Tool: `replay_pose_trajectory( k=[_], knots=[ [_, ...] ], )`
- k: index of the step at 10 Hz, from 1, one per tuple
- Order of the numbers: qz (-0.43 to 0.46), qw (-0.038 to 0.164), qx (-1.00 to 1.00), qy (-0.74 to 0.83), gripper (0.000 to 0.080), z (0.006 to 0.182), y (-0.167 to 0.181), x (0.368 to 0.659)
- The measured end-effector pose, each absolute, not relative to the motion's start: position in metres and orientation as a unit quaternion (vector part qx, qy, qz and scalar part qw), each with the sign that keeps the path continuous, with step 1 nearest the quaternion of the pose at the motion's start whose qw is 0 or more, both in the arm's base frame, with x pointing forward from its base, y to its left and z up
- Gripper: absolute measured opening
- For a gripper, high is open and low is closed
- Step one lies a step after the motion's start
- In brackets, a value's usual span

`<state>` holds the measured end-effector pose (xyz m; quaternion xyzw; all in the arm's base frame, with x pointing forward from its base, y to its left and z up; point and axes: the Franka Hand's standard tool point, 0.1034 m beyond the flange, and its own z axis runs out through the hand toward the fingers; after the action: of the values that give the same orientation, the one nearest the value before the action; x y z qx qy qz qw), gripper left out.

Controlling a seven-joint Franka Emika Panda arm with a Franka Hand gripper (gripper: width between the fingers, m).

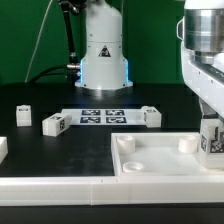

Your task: Assemble one leg

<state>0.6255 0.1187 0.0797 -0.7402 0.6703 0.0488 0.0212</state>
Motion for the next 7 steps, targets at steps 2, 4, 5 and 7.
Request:
replay_pose_trajectory(
  k=[2, 4, 5, 7],
  knots=[
    [0.05, 0.025, -0.765, 0.642, 0.0535, 0.0794, 0.1173, 0.6258],
    [0.049, 0.028, -0.818, 0.572, 0.0644, 0.0792, 0.119, 0.6249],
    [0.051, 0.028, -0.852, 0.521, 0.0648, 0.0794, 0.1203, 0.6236],
    [0.045, 0.032, -0.913, 0.405, 0.0649, 0.0801, 0.1255, 0.6234]
  ],
)
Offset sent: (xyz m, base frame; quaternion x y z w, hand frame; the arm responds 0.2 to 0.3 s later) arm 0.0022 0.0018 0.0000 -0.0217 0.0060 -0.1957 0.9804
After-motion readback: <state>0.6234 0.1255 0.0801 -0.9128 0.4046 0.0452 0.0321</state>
